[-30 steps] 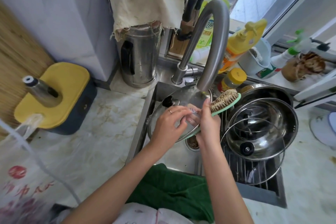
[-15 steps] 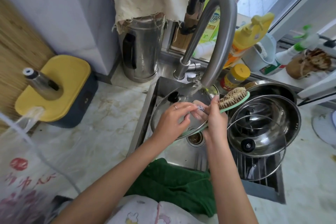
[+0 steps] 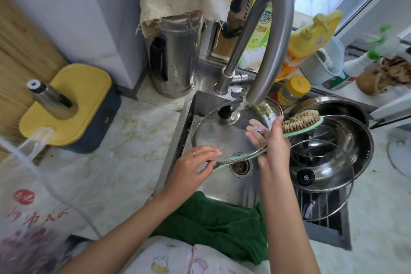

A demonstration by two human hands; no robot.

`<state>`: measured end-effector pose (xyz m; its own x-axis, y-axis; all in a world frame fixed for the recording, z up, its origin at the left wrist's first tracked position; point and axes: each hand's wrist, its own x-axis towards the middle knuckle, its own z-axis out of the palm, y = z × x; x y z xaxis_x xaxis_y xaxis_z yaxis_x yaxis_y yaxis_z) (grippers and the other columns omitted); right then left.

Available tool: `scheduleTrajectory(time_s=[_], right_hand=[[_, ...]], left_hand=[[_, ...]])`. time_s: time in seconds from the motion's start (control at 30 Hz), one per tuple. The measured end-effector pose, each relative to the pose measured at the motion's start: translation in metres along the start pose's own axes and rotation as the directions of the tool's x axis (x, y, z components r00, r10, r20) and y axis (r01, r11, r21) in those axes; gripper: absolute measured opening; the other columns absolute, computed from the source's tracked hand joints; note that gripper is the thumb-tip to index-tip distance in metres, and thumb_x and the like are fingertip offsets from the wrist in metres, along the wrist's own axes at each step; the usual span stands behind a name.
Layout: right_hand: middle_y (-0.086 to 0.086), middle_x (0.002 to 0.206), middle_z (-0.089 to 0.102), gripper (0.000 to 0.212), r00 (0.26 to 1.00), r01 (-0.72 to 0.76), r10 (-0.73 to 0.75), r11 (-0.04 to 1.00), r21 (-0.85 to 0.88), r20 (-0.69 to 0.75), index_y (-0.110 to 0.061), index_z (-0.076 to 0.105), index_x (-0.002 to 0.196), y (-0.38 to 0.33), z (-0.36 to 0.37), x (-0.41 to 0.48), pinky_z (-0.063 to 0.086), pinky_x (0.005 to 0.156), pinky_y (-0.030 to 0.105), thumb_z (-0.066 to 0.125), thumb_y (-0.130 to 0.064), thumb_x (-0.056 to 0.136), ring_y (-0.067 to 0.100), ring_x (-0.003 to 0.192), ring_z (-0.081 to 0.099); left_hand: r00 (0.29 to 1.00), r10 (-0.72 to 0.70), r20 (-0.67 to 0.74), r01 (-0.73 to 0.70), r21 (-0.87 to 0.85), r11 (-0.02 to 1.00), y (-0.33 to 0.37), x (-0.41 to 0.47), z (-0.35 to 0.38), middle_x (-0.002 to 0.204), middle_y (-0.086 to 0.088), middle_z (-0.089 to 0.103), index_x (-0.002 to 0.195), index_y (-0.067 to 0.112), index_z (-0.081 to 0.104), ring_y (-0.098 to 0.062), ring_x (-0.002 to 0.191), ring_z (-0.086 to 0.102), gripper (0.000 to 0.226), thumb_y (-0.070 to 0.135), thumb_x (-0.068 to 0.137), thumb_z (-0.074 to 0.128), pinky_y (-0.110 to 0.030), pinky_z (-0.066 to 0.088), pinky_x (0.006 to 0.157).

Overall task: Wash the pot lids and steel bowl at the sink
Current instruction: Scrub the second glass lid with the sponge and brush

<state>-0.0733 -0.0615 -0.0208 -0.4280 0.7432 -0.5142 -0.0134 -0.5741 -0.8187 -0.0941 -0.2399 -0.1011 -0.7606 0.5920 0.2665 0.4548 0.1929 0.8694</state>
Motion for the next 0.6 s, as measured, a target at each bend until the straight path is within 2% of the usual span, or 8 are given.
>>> scheduleTrajectory(time_s=[0.07,0.13,0.23,0.3,0.4,0.47,0.53,0.6], right_hand=[[0.018,0.090,0.069,0.031,1.000,0.001,-0.001,1.000,0.004,0.001,-0.009,0.049,0.100,0.000,-0.001,0.001,0.058,0.057,0.025,0.048,-0.040,0.098,0.019,0.063,0.071],[0.016,0.090,0.070,0.038,1.000,0.004,-0.004,1.000,-0.001,0.017,-0.005,0.050,0.111,0.001,-0.003,-0.001,0.058,0.058,0.025,0.048,-0.040,0.097,0.019,0.065,0.071],[0.012,0.090,0.071,0.035,0.999,-0.009,0.011,0.999,-0.049,0.035,-0.007,0.052,0.108,0.005,-0.006,-0.006,0.057,0.059,0.024,0.051,-0.041,0.096,0.018,0.070,0.072],[0.009,0.090,0.071,0.035,0.999,0.015,-0.009,0.991,-0.132,0.048,-0.008,0.055,0.106,0.010,-0.007,-0.010,0.057,0.059,0.025,0.054,-0.041,0.094,0.017,0.073,0.072],[0.013,0.093,0.070,0.038,0.996,0.033,-0.019,0.984,-0.175,0.082,-0.007,0.055,0.106,0.017,-0.006,-0.012,0.057,0.055,0.026,0.056,-0.042,0.090,0.019,0.071,0.070],[0.018,0.099,0.070,0.054,0.995,0.045,-0.025,0.977,-0.208,0.094,-0.001,0.054,0.113,0.019,-0.006,-0.012,0.057,0.056,0.025,0.059,-0.047,0.085,0.022,0.074,0.070],[0.020,0.101,0.071,0.066,0.995,0.058,-0.034,0.963,-0.264,0.093,0.003,0.053,0.118,0.021,-0.011,-0.010,0.058,0.061,0.026,0.060,-0.049,0.080,0.025,0.080,0.071],[0.018,0.098,0.072,0.056,0.992,0.072,-0.037,0.950,-0.303,0.121,0.001,0.054,0.114,0.019,-0.011,-0.008,0.060,0.066,0.028,0.059,-0.046,0.085,0.025,0.081,0.072]], left_hand=[[0.999,-0.001,0.048,0.002,-0.024,1.000,0.002,-0.004,0.002,0.129,0.003,0.061,0.131,0.014,0.056,-0.003,0.123,0.053,0.039,0.021,0.093,0.054,-0.030,0.043,0.106],[0.984,0.025,0.175,-0.022,-0.017,1.000,0.013,0.007,0.009,0.149,0.002,0.041,0.143,0.015,0.038,-0.003,0.141,0.031,0.045,0.025,0.099,0.041,-0.024,0.024,0.117],[0.945,0.052,0.323,-0.075,0.059,0.995,0.028,0.040,0.027,0.157,0.008,0.017,0.149,0.019,0.019,0.000,0.146,0.008,0.047,0.031,0.103,0.022,-0.023,0.006,0.121],[0.942,0.026,0.333,-0.072,0.126,0.989,0.030,0.074,0.038,0.157,0.011,0.014,0.150,0.021,0.017,-0.001,0.147,0.006,0.050,0.036,0.103,0.016,-0.026,0.004,0.121],[0.966,-0.082,0.246,0.062,0.089,0.994,0.025,0.096,0.048,0.157,0.008,0.022,0.150,0.019,0.027,-0.002,0.145,0.013,0.050,0.031,0.102,0.021,-0.031,0.010,0.122],[0.972,-0.158,0.176,0.143,0.094,0.985,0.029,0.070,0.055,0.160,0.009,0.009,0.152,0.020,0.016,0.001,0.145,0.002,0.051,0.032,0.102,0.017,-0.032,0.007,0.122],[0.971,-0.142,0.194,0.119,0.122,0.985,0.042,0.020,0.062,0.159,0.009,-0.015,0.151,0.021,-0.003,0.000,0.145,-0.014,0.053,0.034,0.103,0.013,-0.029,-0.002,0.121],[0.965,-0.101,0.242,0.079,0.099,0.992,0.043,-0.006,0.067,0.158,0.008,-0.020,0.150,0.018,-0.010,-0.003,0.146,-0.016,0.059,0.034,0.101,0.016,-0.029,-0.006,0.121]])
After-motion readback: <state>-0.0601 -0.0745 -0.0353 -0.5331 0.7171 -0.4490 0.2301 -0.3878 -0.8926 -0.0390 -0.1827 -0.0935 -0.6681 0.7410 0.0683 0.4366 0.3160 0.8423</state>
